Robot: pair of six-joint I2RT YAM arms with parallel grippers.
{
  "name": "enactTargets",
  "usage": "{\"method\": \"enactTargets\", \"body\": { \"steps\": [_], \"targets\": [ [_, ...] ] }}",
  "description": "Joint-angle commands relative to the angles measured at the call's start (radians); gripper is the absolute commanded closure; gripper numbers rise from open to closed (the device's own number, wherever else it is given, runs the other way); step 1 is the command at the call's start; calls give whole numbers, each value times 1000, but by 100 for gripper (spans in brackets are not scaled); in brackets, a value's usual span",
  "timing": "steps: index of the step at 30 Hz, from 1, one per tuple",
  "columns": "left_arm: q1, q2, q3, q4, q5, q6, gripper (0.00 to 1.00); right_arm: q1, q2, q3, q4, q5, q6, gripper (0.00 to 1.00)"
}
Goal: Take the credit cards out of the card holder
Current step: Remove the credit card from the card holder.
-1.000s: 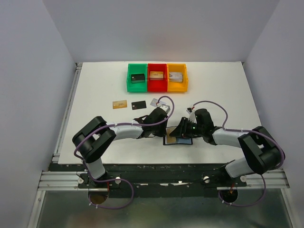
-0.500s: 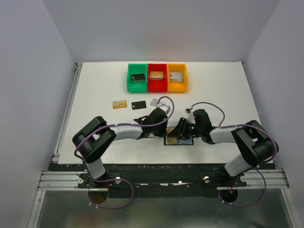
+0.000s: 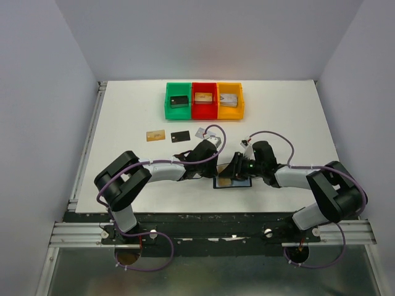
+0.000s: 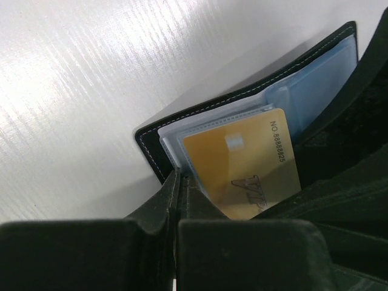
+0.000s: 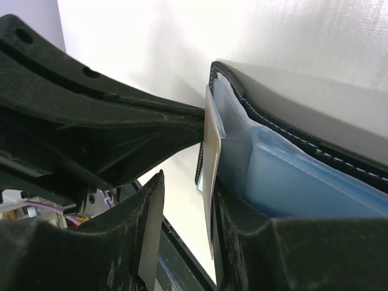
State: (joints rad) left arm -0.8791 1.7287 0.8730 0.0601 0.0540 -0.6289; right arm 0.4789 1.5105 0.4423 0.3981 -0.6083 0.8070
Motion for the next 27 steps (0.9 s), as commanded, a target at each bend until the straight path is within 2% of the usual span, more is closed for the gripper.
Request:
{"method": "enactTargets", "body": {
  "steps": [1,19,27],
  "targets": [
    [-9,46,-14,-55,14,-29,100,12,-53,29,-59,18,-42,58],
    [-3,51,-16,-59,6,-40,100,9,-151,44,-208,81,-98,59],
    [-1,54,-12,-59,4,-38,100,7,-190,42,-249,102,-114,63]
  ]
}}
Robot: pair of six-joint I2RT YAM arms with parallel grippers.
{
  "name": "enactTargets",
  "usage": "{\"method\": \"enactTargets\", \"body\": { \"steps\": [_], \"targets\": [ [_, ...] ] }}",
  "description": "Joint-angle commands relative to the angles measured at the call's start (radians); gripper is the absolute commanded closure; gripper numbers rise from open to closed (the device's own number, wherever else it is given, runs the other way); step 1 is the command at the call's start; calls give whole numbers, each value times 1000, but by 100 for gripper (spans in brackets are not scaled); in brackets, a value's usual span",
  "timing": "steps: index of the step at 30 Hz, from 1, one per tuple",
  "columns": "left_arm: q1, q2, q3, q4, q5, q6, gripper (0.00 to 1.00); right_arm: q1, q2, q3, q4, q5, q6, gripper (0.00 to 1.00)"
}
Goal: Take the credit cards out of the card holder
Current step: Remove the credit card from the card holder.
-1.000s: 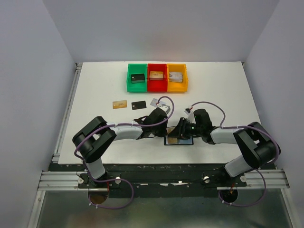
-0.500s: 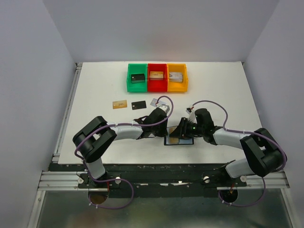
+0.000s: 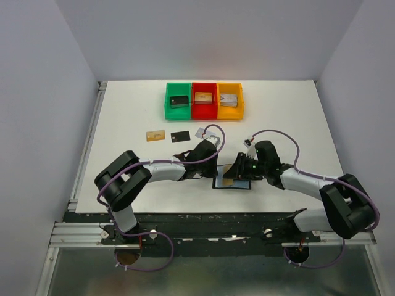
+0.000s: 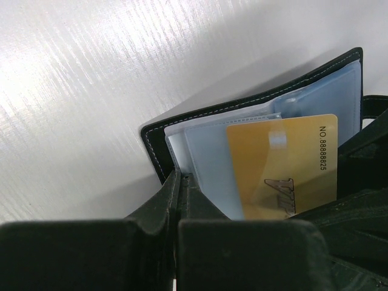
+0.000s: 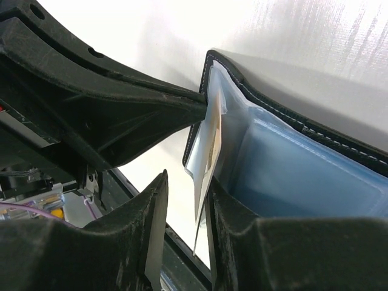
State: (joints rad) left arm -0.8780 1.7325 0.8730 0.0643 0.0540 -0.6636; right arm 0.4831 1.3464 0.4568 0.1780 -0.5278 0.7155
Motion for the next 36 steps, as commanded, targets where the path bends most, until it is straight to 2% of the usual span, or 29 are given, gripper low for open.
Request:
{"method": "enactTargets", "body": {
  "steps": [1,7,22,28,32,36],
  "targets": [
    [-4,50,-12,-63,4,-5,100,5,-27,28,-32,23,-24,64],
    [-4,42,-16,-63,3,-4,100,5,-41,31,-54,46,-30,66],
    [-1,35,-22,-90,-11,-1,100,-14,-82,11,-100,103,-45,80],
    [-1,38,-20,-89,-10,-1,100,-23,-98,10,-115,106,-50,81],
    [-1,33,-25,-89,-11,-2,100,-28,-102,5,-120,112,-50,87],
    [-1,30,-26,-93,-16,-5,100,-31,-110,8,-155,140,-51,98]
  ]
}}
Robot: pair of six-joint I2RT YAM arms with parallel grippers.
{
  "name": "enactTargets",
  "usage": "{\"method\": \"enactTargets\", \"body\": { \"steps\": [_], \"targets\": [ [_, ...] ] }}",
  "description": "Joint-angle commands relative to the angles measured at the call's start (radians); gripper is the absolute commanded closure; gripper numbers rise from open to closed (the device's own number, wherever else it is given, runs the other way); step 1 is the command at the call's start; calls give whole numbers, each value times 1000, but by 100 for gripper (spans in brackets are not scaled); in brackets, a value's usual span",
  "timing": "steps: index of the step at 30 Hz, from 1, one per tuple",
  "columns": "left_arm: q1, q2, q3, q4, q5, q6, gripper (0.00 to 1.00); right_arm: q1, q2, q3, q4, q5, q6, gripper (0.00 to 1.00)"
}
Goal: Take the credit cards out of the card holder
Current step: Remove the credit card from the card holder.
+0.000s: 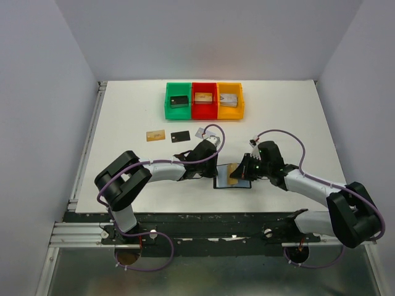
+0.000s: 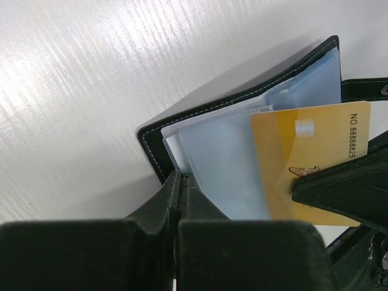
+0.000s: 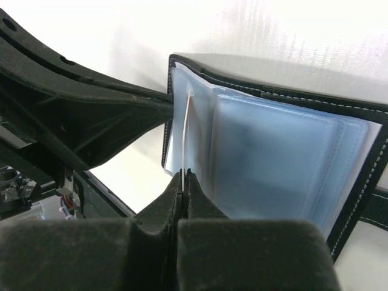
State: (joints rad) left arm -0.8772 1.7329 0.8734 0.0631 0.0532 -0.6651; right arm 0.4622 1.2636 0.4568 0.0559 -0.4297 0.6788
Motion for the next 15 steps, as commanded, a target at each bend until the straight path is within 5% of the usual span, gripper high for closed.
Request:
{"method": "enactTargets", "body": {
  "steps": [1,15],
  "targets": [
    [-2,30,-28,-91,-15,-4,100,-10,-32,13,-47,52,-19,100],
    [-2,-12,-27,-86,-9,12,100,-14,-131,85,-304,170,-102,100]
  ]
}}
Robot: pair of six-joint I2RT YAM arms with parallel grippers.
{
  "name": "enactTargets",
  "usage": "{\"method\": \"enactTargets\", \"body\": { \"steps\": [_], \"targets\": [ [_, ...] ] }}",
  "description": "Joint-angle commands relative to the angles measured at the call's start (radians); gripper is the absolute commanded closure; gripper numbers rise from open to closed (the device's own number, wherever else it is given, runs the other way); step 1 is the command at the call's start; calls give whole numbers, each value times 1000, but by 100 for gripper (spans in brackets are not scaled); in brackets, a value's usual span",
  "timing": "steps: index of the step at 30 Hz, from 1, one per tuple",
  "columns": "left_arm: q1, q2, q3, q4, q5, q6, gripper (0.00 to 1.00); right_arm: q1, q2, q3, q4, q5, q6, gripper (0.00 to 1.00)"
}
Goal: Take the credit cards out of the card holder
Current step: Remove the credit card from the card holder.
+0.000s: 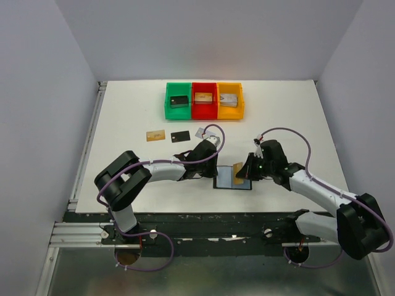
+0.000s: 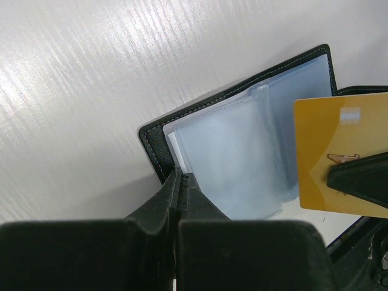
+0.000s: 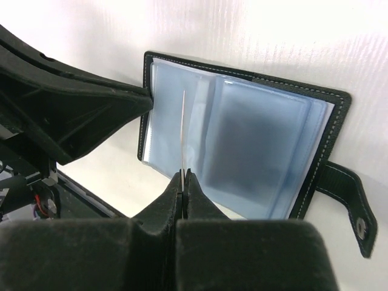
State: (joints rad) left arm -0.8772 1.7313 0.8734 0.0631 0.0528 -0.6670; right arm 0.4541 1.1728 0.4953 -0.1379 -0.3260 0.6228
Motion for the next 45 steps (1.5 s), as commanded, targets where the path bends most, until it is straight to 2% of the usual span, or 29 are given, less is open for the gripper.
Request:
{"method": "enactTargets", "body": {
  "steps": [1,4,5,8,10,12,14,16,21,26,29,32,38,45],
  "targets": [
    [-3,-28,-25,-88,-11,18,100,-6,-53,58,-129,76,-54,100],
    [-2,-85,-13,-82,-7,43,99,-6,-107,87,-187,88,-72,100],
    [-2,-108,-5,-75,5,53,91,-6,-126,100,-202,91,-78,100],
    [-2,-174,39,-95,25,76,57,-6,-182,137,-242,78,-119,100],
    [-3,-235,68,-120,28,84,42,-6,-196,173,-276,41,-170,100],
    [-2,-295,84,-140,33,92,34,-5,-203,202,-305,-11,-228,100],
    [0,-363,84,-143,44,115,31,-8,-206,226,-312,-131,-288,100],
    [10,-430,58,-112,96,154,30,-6,-209,239,-301,-264,-317,99],
    [99,-662,-198,324,408,152,30,-5,-185,252,-244,-569,-316,100],
    [230,-698,-199,376,824,118,27,18,-164,235,-128,-777,-262,100],
    [254,-655,-185,452,1013,51,27,67,-139,282,-197,-786,-308,100],
    [256,-624,-166,468,1088,41,28,104,-113,344,-302,-740,-382,100],
    [254,-608,-172,449,1139,52,32,124,-98,393,-368,-706,-419,100],
    [247,-572,-171,449,1151,40,44,153,-56,451,-430,-673,-457,100]
  ]
}}
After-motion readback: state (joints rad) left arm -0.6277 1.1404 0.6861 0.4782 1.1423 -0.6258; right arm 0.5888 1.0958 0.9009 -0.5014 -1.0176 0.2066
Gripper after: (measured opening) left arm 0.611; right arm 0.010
